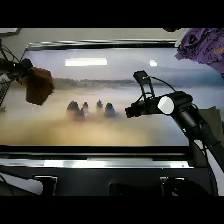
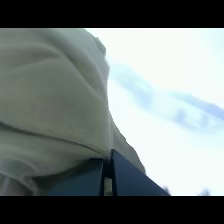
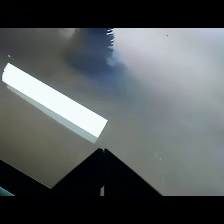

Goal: Fold the clothes and pants, and hang the long-sleeved shirts on hangers.

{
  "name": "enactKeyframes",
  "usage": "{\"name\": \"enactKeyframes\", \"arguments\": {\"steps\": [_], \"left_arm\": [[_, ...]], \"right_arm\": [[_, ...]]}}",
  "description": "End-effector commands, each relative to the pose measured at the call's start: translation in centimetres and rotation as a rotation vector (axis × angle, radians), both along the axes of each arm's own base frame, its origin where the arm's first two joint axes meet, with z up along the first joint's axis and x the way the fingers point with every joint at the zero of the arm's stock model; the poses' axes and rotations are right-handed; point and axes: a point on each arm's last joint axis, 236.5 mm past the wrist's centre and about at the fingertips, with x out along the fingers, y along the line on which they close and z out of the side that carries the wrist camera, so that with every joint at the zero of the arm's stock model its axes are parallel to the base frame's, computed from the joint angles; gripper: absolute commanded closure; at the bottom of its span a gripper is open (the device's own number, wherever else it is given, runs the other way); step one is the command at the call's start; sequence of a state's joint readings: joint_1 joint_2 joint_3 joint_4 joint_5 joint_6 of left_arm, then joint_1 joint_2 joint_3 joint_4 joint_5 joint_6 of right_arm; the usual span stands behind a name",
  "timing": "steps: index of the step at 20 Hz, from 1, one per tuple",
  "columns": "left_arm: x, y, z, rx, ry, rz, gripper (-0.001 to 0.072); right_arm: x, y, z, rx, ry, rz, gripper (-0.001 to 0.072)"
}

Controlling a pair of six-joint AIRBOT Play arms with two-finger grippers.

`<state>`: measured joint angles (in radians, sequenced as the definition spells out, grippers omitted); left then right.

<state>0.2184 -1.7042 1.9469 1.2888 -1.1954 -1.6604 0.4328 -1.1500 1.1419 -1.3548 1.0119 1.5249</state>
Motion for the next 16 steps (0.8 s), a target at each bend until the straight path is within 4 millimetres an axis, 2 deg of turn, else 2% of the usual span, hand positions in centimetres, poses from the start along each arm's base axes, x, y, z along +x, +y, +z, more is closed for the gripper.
{"name": "enactKeyframes", "arguments": {"steps": [1, 3, 4, 6, 8, 13, 15, 16], "left_arm": [[-8.7, -8.4, 5.9, -0.063, 0.079, -0.130, 0.0697], [-12.5, -12.8, 8.0, -0.094, 0.079, -0.176, 0.0697], [-14.3, -15.1, 8.4, -0.105, 0.080, -0.215, 0.0697], [-17.6, -19.2, 7.3, -0.131, 0.133, -0.278, 0.0697], [-20.6, -23.2, 3.8, -0.145, 0.223, -0.344, 0.0696], [-26.2, -33.4, -8.5, -0.252, 0.355, -0.428, 0.0693], [-27.9, -35.5, -12.3, -0.338, 0.408, -0.375, 0.0691], [-28.5, -35.6, -13.6, -0.357, 0.429, -0.354, 0.0687]], "right_arm": [[0.0, 0.1, 0.0, 0.001, -0.001, 0.001, 0.0680], [0.0, 0.1, 0.0, 0.001, 0.000, 0.001, 0.0680], [0.0, 0.1, 0.0, 0.001, 0.000, 0.001, 0.0680], [0.0, 0.1, 0.0, 0.001, 0.000, 0.001, 0.0680], [0.0, 0.1, 0.0, 0.001, 0.000, 0.001, 0.0680], [0.0, 0.1, 0.0, 0.001, 0.000, 0.001, 0.0680], [0.0, 0.1, 0.1, 0.002, -0.001, 0.000, 0.0680], [0.0, 0.1, 0.1, 0.003, -0.001, 0.000, 0.0680]]}}
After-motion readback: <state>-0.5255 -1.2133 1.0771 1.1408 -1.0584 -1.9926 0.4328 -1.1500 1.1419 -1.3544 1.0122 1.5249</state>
